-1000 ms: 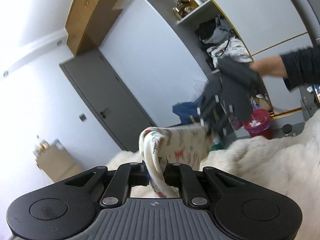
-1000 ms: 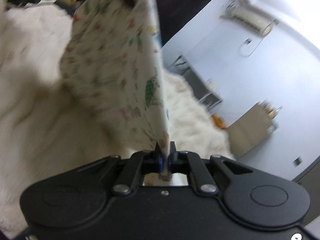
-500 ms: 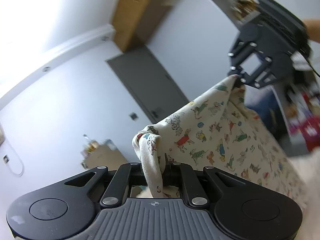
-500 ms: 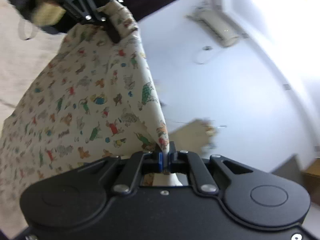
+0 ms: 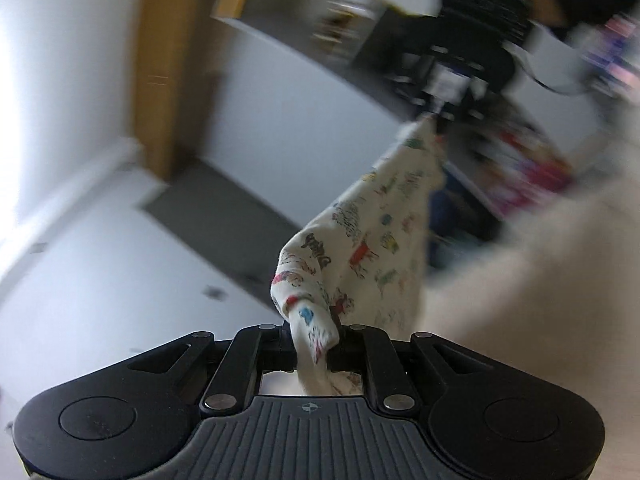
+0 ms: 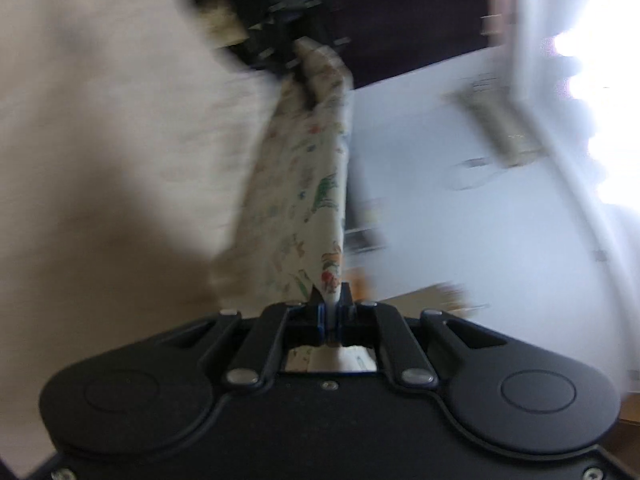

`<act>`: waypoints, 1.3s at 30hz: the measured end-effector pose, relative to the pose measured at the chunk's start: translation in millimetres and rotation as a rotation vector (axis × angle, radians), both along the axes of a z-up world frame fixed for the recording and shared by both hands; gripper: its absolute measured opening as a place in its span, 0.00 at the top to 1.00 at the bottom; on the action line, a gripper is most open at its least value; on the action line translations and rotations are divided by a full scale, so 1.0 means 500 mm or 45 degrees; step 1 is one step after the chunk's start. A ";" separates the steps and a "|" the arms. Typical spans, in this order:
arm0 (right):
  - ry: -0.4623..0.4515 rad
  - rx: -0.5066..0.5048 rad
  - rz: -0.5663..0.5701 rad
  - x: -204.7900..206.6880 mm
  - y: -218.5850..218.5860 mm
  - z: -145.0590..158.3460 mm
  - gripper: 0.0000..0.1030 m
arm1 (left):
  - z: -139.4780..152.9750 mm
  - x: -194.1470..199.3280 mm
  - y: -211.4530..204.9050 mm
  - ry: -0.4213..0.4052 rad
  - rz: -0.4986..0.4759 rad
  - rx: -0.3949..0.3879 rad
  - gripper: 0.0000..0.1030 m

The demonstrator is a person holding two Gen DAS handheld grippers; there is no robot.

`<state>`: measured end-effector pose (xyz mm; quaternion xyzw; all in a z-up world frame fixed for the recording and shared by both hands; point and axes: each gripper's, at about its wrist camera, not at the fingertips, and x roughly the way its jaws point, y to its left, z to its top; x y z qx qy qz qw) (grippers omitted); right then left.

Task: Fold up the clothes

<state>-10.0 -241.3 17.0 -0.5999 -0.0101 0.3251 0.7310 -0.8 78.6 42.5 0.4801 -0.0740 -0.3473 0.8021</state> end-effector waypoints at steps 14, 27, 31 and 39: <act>0.347 0.154 -0.002 -0.085 -0.065 -0.153 0.36 | -0.164 -0.110 -0.022 0.225 0.131 -0.103 0.42; 0.482 0.199 0.067 -0.044 -0.111 -0.154 0.87 | -0.130 -0.144 0.051 0.542 -0.093 -0.228 0.93; 0.424 0.237 0.053 -0.063 -0.130 -0.165 0.49 | -0.145 -0.161 0.030 0.460 0.063 -0.256 0.38; 0.436 0.317 -0.036 -0.014 -0.152 -0.175 0.48 | -0.137 -0.172 -0.035 0.427 0.309 -0.057 0.33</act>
